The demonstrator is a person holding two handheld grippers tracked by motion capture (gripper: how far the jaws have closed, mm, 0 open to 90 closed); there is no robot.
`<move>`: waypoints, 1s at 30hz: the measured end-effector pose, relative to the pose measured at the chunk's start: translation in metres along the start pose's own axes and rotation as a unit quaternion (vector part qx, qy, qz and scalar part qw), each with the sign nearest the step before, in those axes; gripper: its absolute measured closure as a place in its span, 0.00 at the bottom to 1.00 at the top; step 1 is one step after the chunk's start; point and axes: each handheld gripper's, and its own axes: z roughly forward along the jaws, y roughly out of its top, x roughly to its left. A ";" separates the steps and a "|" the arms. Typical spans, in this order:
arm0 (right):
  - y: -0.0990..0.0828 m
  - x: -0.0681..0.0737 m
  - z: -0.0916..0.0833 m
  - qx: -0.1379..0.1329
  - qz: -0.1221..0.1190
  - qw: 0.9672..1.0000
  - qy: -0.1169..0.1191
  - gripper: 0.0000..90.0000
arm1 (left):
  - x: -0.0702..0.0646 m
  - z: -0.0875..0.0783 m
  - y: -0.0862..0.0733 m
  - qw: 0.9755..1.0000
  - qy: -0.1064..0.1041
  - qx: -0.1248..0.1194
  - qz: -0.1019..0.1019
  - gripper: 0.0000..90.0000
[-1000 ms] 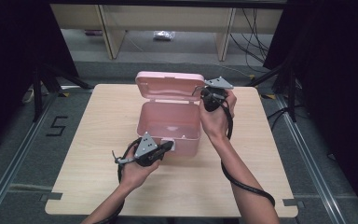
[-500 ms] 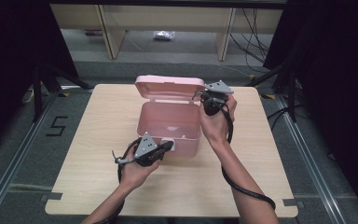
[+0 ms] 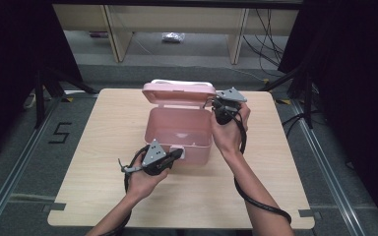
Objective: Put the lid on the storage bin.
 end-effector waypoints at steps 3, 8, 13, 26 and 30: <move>-0.002 0.000 -0.001 0.000 -0.004 1.000 0.001 0.98 | 0.000 0.000 0.000 1.000 0.000 0.000 0.000 1.00; -0.005 0.001 -0.003 -0.002 -0.008 1.000 -0.005 0.98 | 0.000 0.000 0.000 1.000 0.000 0.000 0.000 1.00; -0.007 0.002 -0.005 -0.007 -0.008 1.000 -0.003 0.97 | 0.000 0.000 0.000 1.000 0.000 0.000 0.000 1.00; -0.014 0.004 -0.009 -0.002 -0.006 1.000 0.000 0.97 | 0.000 0.000 0.001 1.000 0.000 0.002 0.001 1.00; -0.016 0.005 -0.010 -0.001 -0.002 1.000 -0.001 0.97 | 0.000 0.000 0.001 1.000 0.000 0.003 0.002 1.00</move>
